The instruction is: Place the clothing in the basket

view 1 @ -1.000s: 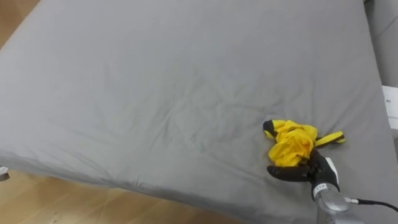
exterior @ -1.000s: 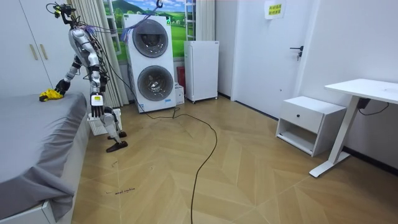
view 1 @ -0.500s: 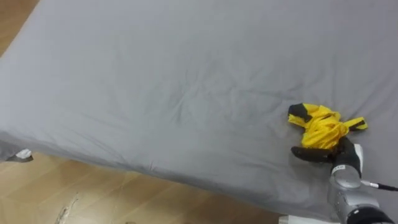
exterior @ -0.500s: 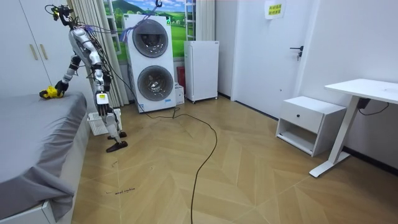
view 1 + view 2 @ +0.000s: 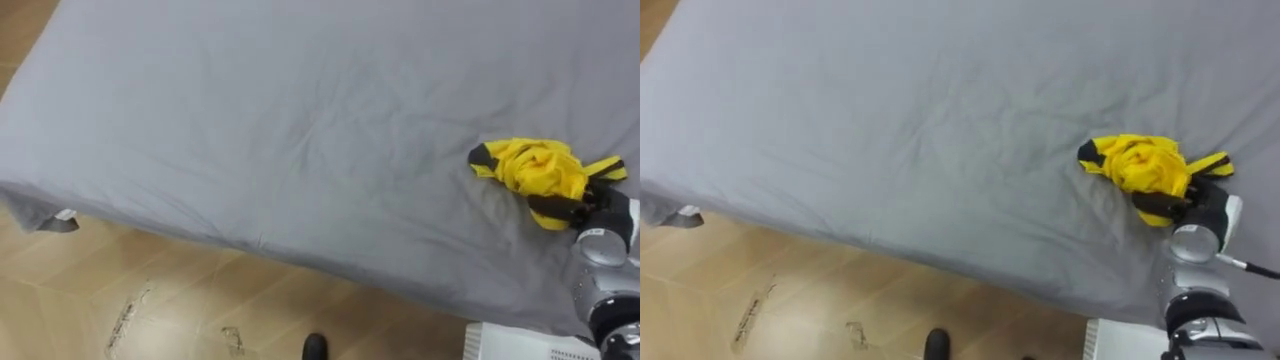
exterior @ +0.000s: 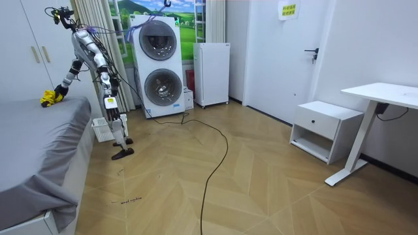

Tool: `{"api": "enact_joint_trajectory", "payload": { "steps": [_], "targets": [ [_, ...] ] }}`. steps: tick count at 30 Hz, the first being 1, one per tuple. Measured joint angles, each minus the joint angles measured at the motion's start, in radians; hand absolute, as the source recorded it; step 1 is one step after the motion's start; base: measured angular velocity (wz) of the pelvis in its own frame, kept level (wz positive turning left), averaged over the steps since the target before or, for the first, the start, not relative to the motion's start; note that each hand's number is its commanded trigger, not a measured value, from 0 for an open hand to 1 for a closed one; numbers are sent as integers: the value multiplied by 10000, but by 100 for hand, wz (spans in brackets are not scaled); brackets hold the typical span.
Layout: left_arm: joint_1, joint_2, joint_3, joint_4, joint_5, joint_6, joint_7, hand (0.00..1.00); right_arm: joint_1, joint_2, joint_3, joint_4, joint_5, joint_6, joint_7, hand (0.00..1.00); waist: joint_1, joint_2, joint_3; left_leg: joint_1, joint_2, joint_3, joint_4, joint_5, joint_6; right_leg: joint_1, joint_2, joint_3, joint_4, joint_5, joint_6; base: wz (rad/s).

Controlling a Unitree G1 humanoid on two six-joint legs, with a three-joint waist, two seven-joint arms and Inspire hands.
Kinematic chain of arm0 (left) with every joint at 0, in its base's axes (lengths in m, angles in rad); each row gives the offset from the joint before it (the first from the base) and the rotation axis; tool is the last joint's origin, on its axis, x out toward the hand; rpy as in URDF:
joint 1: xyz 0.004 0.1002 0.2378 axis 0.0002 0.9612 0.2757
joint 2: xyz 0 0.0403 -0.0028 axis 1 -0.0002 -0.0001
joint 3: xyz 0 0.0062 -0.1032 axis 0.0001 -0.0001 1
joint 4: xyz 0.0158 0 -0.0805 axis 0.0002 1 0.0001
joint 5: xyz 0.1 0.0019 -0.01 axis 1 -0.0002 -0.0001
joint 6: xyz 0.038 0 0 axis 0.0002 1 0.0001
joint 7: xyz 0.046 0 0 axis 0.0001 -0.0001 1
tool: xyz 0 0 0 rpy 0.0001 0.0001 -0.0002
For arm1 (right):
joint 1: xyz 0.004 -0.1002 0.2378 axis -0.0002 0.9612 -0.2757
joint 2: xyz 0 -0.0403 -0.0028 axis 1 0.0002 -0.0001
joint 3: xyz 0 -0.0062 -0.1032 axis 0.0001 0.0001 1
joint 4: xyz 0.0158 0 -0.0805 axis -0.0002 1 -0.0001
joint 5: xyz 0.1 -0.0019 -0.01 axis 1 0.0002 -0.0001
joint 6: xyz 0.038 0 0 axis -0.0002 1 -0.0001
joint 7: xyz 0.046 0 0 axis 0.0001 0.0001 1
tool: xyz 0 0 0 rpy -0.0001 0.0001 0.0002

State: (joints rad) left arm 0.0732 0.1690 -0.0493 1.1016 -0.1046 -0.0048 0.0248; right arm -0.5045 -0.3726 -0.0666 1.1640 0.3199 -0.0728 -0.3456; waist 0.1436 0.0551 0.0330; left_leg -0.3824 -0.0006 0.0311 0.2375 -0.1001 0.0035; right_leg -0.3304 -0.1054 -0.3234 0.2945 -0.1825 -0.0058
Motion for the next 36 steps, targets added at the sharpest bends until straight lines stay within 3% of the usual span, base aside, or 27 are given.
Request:
{"api": "enact_joint_trajectory", "payload": {
  "steps": [9,15,18,22,26,33,36],
  "targets": [
    [-193,-9,-174,-72,-6,-14,1,0,13,-116,7,-43,-26,13,359,100,-257,-22,1,332,-33,-12,-197,0,0,166,-92,-27,280,-17,16,2],
    [-5,82,-123,-247,-11,11,51,0,1158,-52,27,-1301,-6,284,457,100,-348,-442,-2,1166,-158,21,-406,0,1,1016,-134,204,60,-123,178,4],
    [204,120,-45,-550,-11,9,135,0,1809,50,50,-2352,108,333,618,100,-492,-758,-55,1556,-173,141,-436,0,1,1558,-99,216,-294,-133,211,0],
    [604,144,134,-782,-15,-26,158,0,2628,209,49,-2847,103,326,861,100,-656,-1051,-255,2339,-138,246,-570,-4,-3,2447,9,223,-713,-116,235,2],
    [966,138,169,-1060,-14,-30,262,0,3118,221,32,-2941,224,410,961,100,-849,-1072,-339,2770,-109,263,-689,-19,-18,2922,98,326,-998,-153,235,0],
    [1332,137,766,-1186,0,14,320,0,4204,227,-77,-4302,40,440,1083,100,-1270,-1058,-346,3395,119,777,-882,-232,-67,3191,325,857,-1054,-82,181,-22],
    [1397,104,969,-1188,41,70,292,0,4655,256,-432,-5333,-146,504,1111,100,-1331,-1022,-342,3748,179,1259,-1039,-239,-71,3212,382,1287,-1022,-54,171,-43]
  ]
}}
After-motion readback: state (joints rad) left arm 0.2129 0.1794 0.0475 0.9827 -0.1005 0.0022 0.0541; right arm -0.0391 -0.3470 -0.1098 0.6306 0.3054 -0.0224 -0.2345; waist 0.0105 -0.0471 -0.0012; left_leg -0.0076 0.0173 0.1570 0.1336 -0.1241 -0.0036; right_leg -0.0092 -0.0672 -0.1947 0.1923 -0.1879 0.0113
